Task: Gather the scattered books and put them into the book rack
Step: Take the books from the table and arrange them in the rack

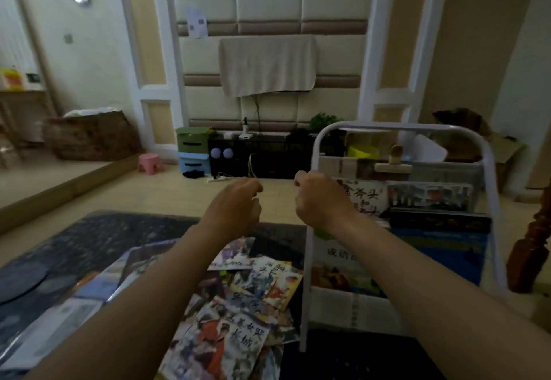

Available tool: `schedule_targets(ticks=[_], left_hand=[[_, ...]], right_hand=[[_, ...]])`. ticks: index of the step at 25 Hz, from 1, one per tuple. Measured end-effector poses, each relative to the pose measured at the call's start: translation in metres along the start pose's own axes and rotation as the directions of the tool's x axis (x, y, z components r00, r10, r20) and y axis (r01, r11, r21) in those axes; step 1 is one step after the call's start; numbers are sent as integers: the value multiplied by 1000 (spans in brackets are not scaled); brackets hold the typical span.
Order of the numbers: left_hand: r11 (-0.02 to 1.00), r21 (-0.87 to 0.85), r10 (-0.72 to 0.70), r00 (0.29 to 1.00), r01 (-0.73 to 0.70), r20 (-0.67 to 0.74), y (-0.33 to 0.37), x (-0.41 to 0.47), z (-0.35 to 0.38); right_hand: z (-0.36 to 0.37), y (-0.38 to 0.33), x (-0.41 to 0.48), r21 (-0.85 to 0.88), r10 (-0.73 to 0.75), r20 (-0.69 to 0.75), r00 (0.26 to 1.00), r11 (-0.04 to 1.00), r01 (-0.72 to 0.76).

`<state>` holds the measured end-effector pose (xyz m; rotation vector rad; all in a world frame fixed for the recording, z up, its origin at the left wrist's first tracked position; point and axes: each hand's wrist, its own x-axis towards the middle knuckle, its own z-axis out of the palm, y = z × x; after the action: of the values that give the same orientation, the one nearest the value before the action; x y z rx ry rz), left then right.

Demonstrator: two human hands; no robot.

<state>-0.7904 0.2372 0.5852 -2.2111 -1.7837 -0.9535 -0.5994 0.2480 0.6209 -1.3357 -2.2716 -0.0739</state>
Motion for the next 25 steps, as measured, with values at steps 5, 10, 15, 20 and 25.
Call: schedule_targets(ticks=[5,10,15,20,25], left_hand=[[989,3,-144,985,145,89,-77,-57,3],[940,9,-336,924,340,182,-122,-119,26],[859,27,-490,805,511,335,-140,-174,74],[855,0,-474,781,519,406,-145,-188,112],[844,22,-504,777,536,377,-145,-182,135]], right_hand=[[62,-55,1,6,-63,195,979,998,63],[140,-88,-8,-40,3,419,908,999,16],[223,-100,-31,-122,146,748,647,989,-82],[264,-91,-49,-253,246,841,482,966,-53],[285,-91,-52,-313,318,841,439,946,-87]])
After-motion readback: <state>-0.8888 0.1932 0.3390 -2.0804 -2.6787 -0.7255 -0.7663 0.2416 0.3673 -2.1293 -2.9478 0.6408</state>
